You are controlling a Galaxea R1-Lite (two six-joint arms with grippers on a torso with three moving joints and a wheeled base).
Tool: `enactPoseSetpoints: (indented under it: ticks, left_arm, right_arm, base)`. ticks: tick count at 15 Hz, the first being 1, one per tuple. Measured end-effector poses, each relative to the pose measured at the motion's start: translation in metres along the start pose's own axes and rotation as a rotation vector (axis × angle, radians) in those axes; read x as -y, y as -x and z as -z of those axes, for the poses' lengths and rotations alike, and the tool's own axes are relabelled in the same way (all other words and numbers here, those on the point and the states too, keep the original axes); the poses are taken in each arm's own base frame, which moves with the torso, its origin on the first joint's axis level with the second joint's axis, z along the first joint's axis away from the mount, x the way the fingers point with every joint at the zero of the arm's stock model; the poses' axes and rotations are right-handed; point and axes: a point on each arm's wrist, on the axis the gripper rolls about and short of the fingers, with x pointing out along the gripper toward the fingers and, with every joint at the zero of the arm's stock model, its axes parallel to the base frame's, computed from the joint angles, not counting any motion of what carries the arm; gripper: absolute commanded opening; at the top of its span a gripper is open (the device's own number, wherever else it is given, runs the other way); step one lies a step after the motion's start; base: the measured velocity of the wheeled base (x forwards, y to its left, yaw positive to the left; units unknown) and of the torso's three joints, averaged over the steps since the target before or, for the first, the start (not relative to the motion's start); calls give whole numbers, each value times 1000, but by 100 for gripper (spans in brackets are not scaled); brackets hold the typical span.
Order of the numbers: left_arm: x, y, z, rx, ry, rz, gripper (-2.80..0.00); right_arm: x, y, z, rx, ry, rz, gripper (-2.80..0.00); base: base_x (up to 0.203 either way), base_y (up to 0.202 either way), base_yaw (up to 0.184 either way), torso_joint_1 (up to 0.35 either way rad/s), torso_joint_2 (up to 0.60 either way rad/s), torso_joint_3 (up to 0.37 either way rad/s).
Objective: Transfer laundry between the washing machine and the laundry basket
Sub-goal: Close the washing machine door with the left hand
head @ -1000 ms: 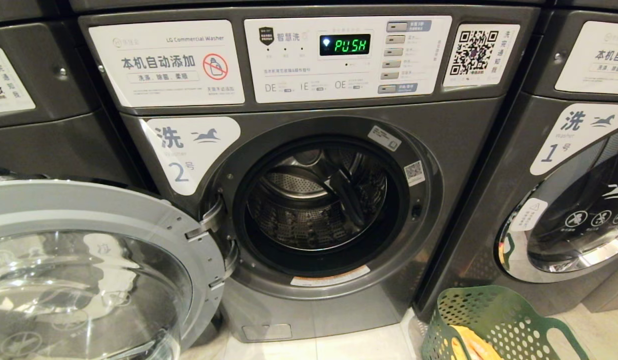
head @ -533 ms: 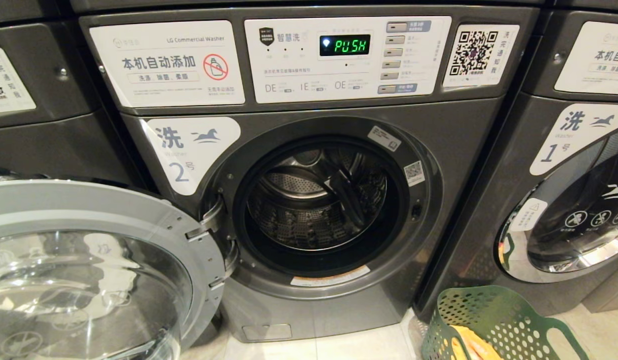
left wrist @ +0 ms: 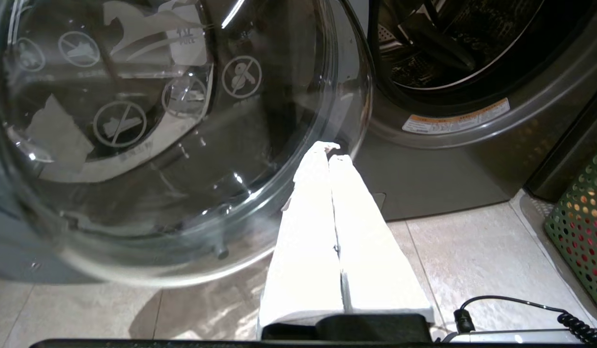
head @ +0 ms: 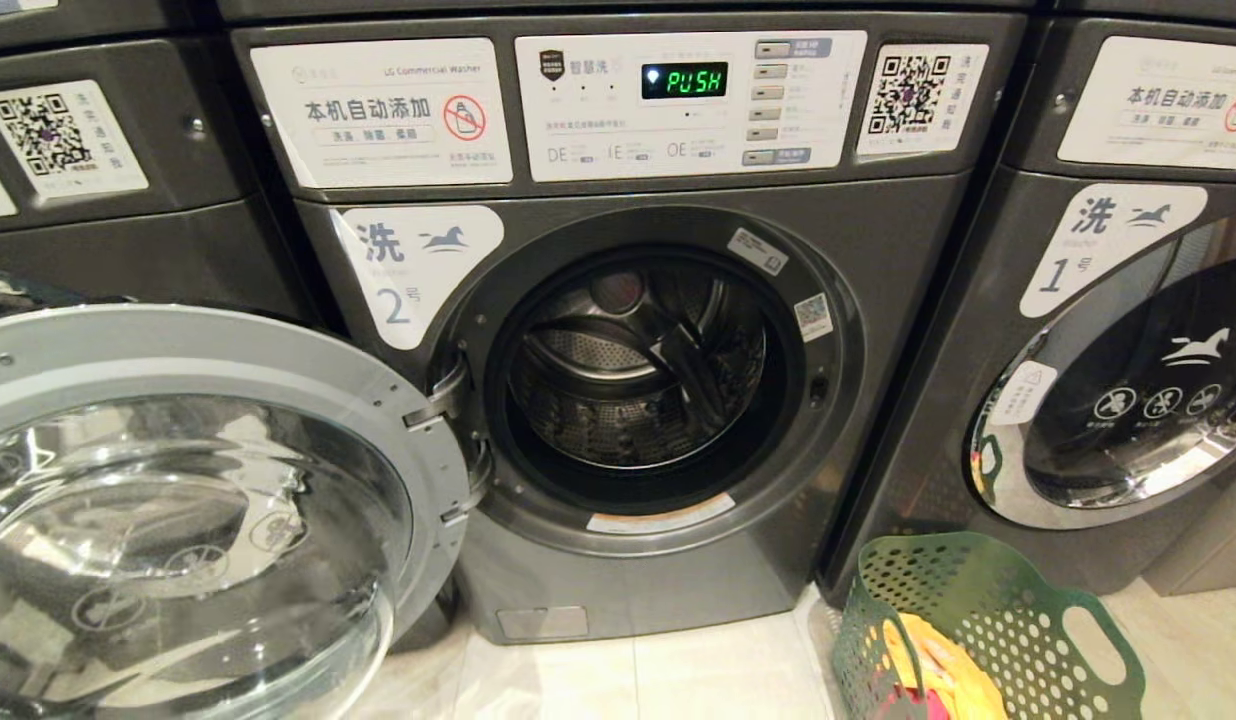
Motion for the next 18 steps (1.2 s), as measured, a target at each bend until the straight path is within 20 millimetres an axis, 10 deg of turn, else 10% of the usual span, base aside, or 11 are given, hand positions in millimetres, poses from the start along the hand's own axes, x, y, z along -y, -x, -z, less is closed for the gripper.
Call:
enactPoseSetpoints:
  ticks: [10, 18]
  left_arm:
    - [0, 0, 0, 0, -2, 0, -280]
    - [0, 0, -2, 10, -21, 3, -280]
  right_arm:
    - [0, 0, 0, 0, 0, 0, -280]
    - [0, 0, 0, 0, 0, 0, -280]
  base:
    - [-190, 0, 1, 1, 4, 4]
    - [-7, 0, 0, 0, 0, 0]
